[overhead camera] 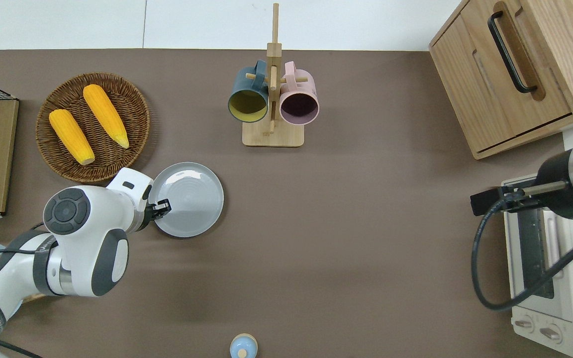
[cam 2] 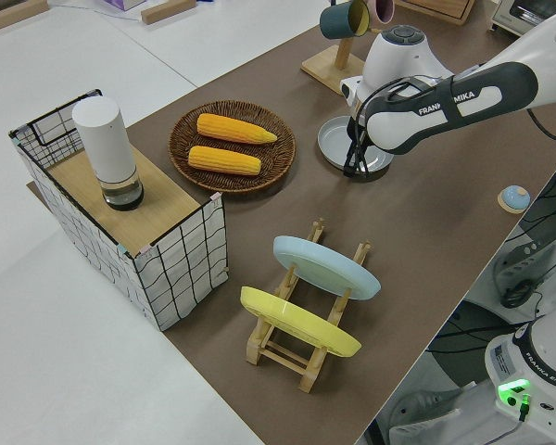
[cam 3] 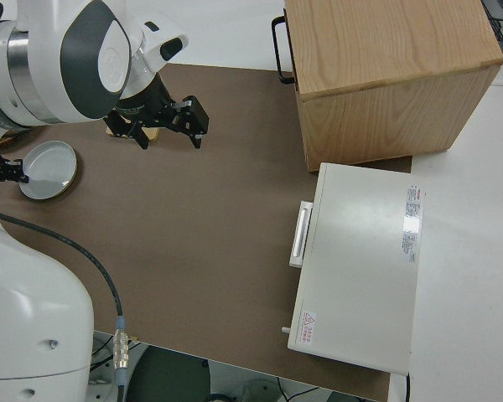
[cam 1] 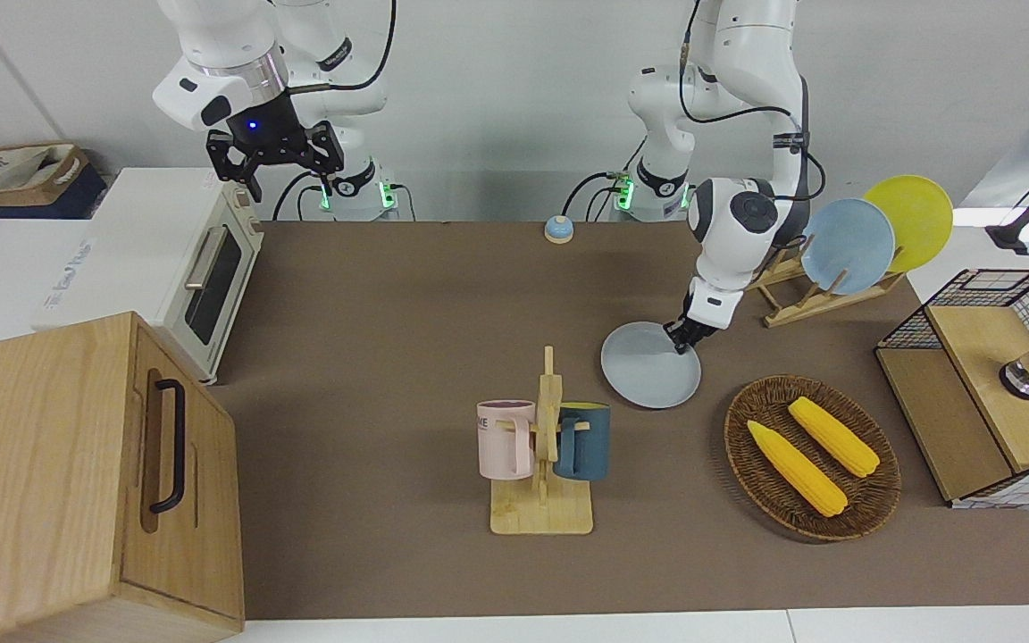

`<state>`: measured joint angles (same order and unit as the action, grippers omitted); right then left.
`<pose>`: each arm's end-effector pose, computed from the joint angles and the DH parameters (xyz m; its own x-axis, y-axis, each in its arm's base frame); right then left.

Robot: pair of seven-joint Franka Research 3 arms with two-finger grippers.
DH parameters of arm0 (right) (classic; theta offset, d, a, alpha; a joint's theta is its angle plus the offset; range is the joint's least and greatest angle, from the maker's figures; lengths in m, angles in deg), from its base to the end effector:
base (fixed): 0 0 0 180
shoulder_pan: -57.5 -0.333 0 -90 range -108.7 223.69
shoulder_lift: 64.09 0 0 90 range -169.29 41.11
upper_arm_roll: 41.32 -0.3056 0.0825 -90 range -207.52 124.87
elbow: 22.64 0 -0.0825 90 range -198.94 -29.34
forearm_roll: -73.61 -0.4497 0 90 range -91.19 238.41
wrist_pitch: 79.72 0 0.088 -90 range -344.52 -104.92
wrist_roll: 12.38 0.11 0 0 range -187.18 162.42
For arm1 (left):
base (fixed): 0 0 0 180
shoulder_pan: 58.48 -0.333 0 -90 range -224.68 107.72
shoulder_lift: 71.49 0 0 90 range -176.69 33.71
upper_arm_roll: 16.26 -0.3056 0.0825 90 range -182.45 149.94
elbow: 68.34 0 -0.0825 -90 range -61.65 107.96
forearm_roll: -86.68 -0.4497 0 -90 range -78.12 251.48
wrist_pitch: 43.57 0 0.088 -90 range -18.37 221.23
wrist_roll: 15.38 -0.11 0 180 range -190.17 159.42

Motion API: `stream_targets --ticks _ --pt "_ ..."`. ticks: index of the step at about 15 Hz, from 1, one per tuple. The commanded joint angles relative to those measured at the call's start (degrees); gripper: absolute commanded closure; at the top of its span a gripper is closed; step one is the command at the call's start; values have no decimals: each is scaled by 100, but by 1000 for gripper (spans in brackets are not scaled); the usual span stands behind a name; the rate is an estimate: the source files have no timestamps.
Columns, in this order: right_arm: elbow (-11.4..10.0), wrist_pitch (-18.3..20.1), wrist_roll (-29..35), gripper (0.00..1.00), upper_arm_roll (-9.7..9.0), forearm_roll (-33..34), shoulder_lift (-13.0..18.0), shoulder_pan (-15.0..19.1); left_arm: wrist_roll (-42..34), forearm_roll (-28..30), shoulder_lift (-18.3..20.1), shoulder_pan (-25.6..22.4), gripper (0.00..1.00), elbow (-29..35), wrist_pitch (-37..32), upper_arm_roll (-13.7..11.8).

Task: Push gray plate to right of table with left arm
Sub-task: 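Lower the left gripper against the gray plate's rim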

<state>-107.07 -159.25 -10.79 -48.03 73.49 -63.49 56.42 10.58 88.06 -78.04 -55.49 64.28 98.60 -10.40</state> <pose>0.5915 0.0816 0.6535 0.9913 0.1079 -0.0750 0.1083 -0.9941 0.0012 0.5601 -0.0879 0.2360 0.9489 0.3135 0.0353 0.3117 -0.9490 0.0476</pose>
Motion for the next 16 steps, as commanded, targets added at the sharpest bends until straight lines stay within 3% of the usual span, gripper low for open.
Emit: stream_targets --ticks 1,7,16 --pt "22 78 8 17 -76 -59 36 116 129 -103 -66 96 1000 97 119 -49" --pt "22 78 8 17 -85 -59 36 116 269 -103 -74 184 1000 97 119 -40" --pt "22 69 8 17 -76 -59 36 116 1262 -103 -136 904 1000 97 119 -49"
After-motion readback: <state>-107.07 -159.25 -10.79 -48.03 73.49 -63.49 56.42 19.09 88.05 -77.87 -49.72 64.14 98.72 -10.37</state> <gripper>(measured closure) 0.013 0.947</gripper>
